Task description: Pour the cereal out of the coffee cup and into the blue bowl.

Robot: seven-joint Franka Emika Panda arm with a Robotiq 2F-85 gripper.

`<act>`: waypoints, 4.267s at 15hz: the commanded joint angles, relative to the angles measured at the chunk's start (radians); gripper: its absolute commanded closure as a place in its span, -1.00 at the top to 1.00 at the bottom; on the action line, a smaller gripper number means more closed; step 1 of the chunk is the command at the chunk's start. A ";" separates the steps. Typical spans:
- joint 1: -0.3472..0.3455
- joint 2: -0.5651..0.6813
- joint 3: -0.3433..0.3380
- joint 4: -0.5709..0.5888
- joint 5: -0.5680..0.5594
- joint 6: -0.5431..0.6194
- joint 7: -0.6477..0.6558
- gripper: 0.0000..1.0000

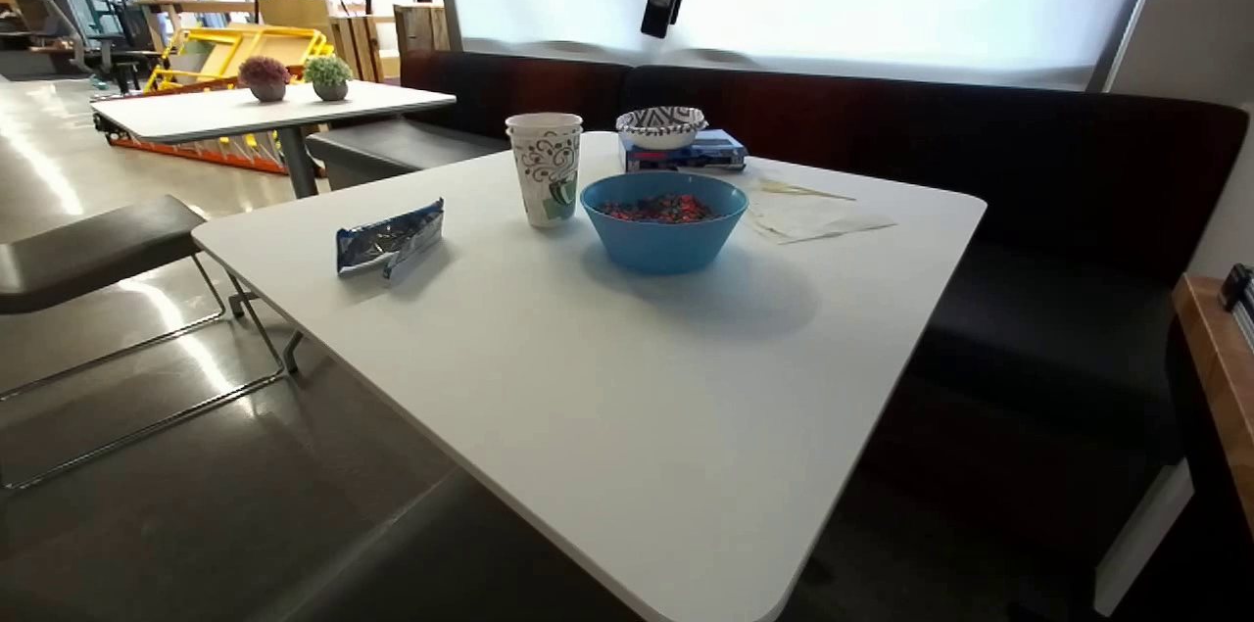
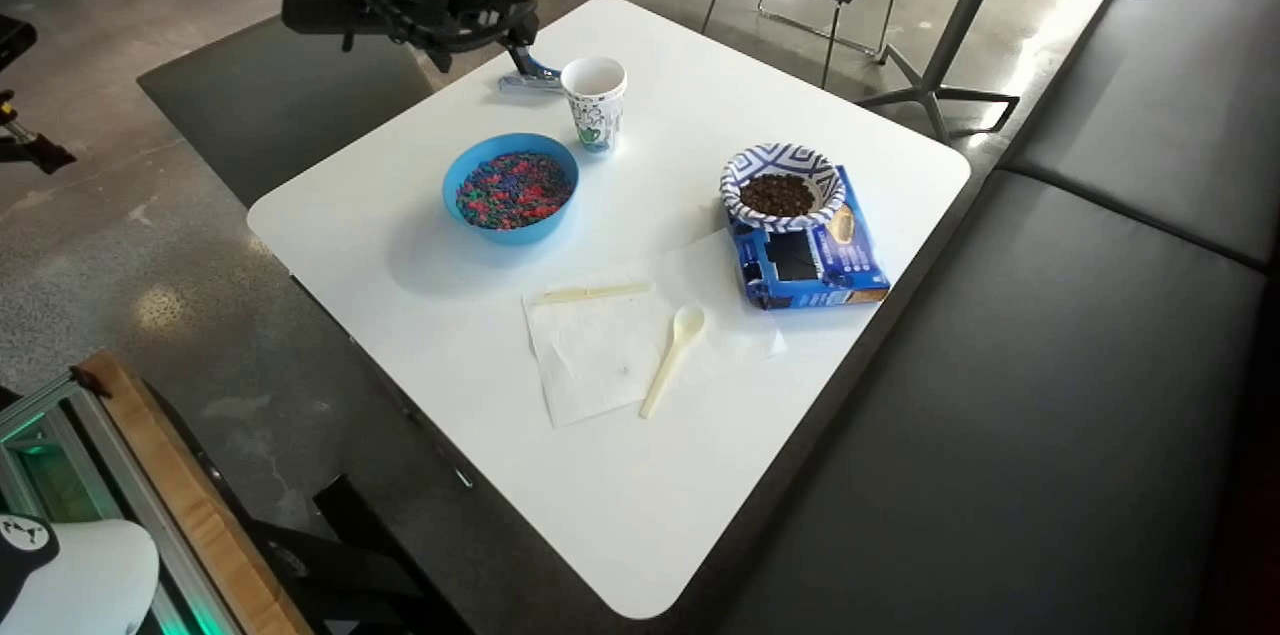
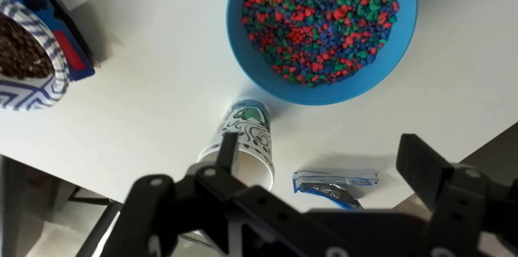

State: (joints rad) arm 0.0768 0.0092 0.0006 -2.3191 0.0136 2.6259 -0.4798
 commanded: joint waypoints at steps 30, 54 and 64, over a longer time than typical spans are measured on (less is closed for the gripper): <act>-0.081 0.568 0.114 0.547 -0.167 -0.044 -0.423 -0.36; -0.237 0.058 0.244 0.148 0.625 -0.264 -0.324 -0.98; -0.200 0.072 0.022 -0.015 1.214 -0.447 -0.758 -0.98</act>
State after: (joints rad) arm -0.1379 0.0541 0.0711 -2.3133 1.0944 2.2304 -1.1159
